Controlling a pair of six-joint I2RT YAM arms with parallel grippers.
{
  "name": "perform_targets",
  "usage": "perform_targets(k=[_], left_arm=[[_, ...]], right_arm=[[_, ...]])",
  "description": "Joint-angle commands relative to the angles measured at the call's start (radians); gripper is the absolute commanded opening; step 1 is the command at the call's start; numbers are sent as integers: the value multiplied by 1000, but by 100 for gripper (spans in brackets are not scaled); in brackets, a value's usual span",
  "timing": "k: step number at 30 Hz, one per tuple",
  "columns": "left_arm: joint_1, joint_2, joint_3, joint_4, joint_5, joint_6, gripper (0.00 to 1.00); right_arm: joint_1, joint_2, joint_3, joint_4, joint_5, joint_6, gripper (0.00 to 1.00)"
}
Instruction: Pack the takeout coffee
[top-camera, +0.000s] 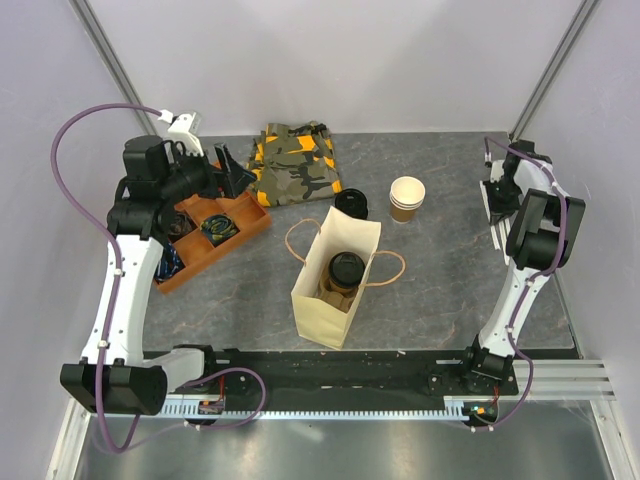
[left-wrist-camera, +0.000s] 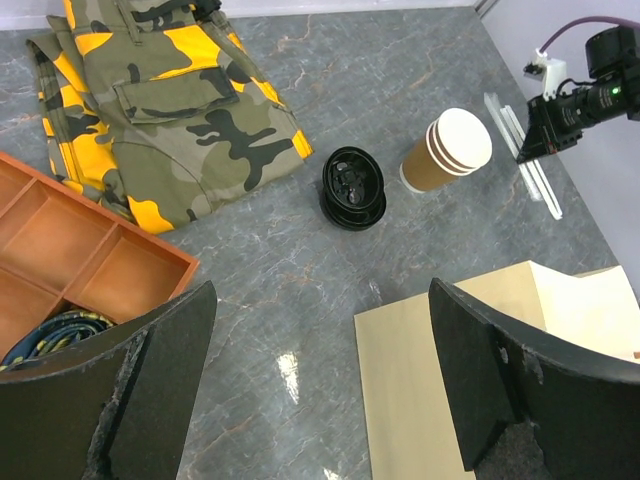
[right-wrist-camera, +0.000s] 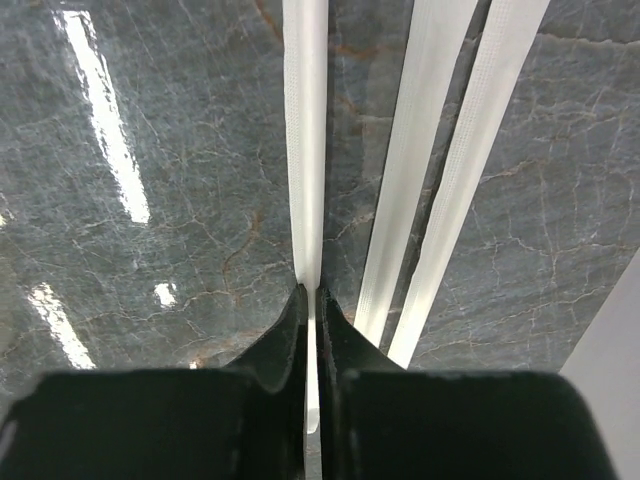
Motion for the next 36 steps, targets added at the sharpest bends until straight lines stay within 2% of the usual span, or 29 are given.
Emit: perform_targets(k=[1,3,6,11,15,17,21,22,25,29,32,36], left_arm=[[5,-3,0,-4,8,57,93],[5,-9,-3,-8,8,58,94],[5,-26,-23,-5,17,54,94],[5,-63,-51,15,44,49,94],[5,-110,-86,38,55,48,94],[5,-146,-107,42,61,44,94],[5,-218,-178,54,67,12,94],[5,-236,-192,56,70,6,94],[5,-288,-227,61,75,-9,94],[5,-331,-244,61,67,-32,95],[5,-364,-261,55,61,-55,95],[5,-410,-270,10,52,-40,95]], right_arm=[[0,37,23,52,-40,26,0],[2,1,9,53,-63,38,0],[-1,-144,-8,61,-131,81,0],[-6,-383,-45,87,-337,193,0],[-4,-638,-91,116,-516,366,0],[11,-728,-111,158,-592,427,0],[109,-1012,-200,338,-619,607,0],[188,-1048,-210,393,-608,653,0],[348,-1132,-221,420,-574,695,0],[389,-1188,-244,419,-606,656,0],[428,-1232,-327,466,-657,678,0],[525,-1255,-416,552,-646,688,0]])
